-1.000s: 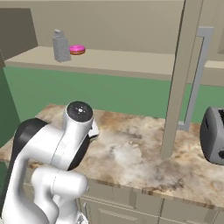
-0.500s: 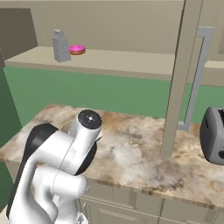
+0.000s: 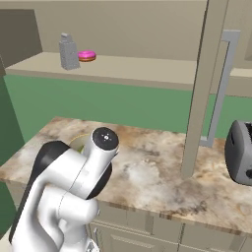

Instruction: Pick the cheese from the fridge and the cheese grater from the cabinet and place them next to the salad bowl.

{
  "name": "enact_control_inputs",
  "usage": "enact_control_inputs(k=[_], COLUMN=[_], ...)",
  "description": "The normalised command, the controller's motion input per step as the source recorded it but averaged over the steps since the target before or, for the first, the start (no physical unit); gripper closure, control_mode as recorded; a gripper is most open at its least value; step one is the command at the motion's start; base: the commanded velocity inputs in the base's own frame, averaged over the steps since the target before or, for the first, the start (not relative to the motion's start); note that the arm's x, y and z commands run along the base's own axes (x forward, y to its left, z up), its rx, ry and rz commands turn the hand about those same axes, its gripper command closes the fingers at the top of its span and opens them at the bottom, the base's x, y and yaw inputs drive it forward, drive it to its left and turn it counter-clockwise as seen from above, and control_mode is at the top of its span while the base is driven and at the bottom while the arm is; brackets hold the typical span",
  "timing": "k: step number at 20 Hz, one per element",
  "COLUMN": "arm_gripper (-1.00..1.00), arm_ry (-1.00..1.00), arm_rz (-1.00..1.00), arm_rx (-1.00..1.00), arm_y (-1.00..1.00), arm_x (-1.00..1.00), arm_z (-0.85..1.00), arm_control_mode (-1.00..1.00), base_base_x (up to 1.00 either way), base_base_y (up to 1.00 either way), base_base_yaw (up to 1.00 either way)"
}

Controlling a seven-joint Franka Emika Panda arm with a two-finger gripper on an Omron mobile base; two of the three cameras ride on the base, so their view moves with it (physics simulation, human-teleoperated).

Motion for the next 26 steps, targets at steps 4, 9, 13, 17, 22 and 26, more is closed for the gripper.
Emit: enact_control_inputs(k=[4, 9, 13, 17, 22, 26], arm_gripper=[1.0, 1.0, 1.0, 1.0, 1.0, 1.0], arm_ry=[-0.07, 0.0, 0.0, 0.0, 0.0, 0.0], arm_rz=[0.0, 0.07, 0.09, 0.09, 0.03, 0.0], arm_rx=[0.0, 0.02, 0.16, 0.2, 0.11, 0.02], arm_y=[0.0, -0.03, -0.04, -0.22, -0.05, 0.0], arm_x=[0.15, 0.13, 0.21, 0.1, 0.21, 0.31], arm_z=[-0.24, -0.22, -0.34, -0.31, -0.25, -0.09], arm_control_mode=[-1.0, -1.0, -1.0, -1.0, -1.0, -1.0], base_base_x=[0.0, 0.0, 0.0, 0.0, 0.0, 0.0], base_base_y=[0.0, 0.0, 0.0, 0.0, 0.0, 0.0], base_base_yaw=[0.0, 0.0, 0.0, 0.0, 0.0, 0.0])
